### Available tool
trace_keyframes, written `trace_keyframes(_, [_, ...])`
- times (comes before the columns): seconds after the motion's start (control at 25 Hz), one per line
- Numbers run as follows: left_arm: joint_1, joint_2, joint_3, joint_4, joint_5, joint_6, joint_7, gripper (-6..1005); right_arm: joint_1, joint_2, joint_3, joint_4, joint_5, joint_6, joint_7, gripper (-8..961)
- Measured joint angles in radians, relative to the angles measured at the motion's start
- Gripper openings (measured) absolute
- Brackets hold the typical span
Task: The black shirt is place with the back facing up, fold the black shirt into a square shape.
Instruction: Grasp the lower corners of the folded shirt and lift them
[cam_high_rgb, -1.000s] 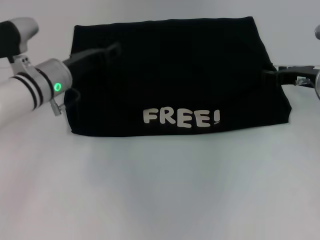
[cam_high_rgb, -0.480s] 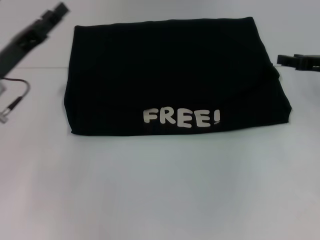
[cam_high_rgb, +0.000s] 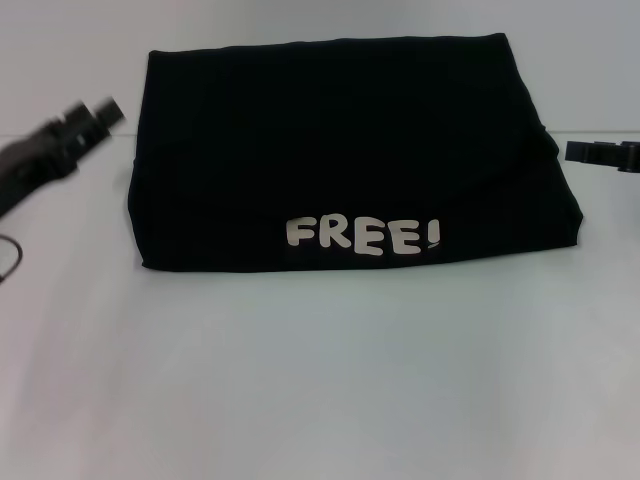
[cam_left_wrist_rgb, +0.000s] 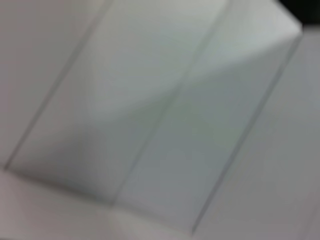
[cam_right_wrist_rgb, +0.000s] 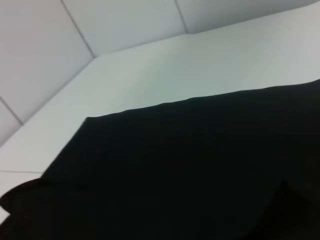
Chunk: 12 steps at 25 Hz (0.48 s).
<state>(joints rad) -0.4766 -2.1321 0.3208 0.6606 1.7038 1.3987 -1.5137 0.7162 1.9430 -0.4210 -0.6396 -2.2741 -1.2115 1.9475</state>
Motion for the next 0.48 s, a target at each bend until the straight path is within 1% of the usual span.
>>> trace_keyframes(0.12, [-0.005,0.002,0.005,0.027,0.124,-0.025,0.015,613,-0.011,-0.016,0.010,-0.003,0.002,-0.041,0.036,551])
trace_keyframes(0.36, [-0.035,0.005,0.035,0.034,0.324,-0.143,0.027,601,-0.027,-0.042,0.011,-0.006,0.002,-0.055,0.109,551])
trace_keyframes(0.48, [-0.045,0.002,0.099,0.035,0.383,-0.223,0.027,594,-0.028,-0.049,0.007,-0.006,0.002,-0.057,0.116,550])
